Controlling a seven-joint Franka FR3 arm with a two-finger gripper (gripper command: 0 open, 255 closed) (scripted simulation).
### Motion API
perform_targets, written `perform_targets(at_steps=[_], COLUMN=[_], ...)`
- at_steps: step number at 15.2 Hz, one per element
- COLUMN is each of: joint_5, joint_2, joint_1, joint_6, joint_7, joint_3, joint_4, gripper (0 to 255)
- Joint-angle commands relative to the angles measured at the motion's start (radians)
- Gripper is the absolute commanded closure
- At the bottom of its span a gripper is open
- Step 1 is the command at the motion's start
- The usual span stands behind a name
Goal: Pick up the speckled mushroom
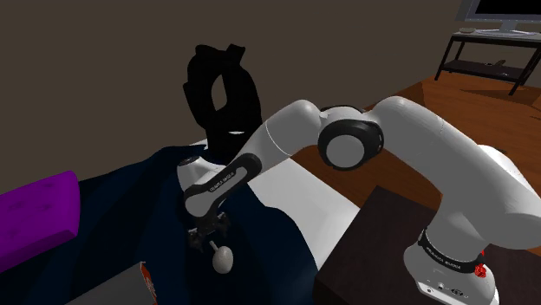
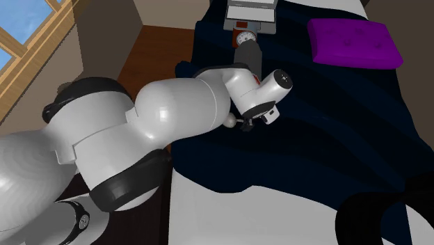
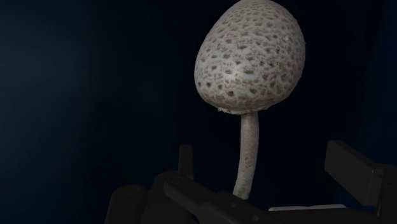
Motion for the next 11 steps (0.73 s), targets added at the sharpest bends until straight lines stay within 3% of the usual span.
perform_targets(at_steps=[1,4,5,11], joint_5=[-0.002,-0.003,-0.003,-0.003], joint_2=[0.026,0.044,0.041,0.041], joint_1=[0.002,0.004,0.004,0.003], joint_6=[0.009,0.016,0.018,0.018], joint_7=[-0.002,-0.004,-0.004,-0.005], joint_3=[-0.002,-0.004,-0.004,-0.004], joint_4=[0.018,0.028,0.023,0.023], gripper=[0,0,255,255])
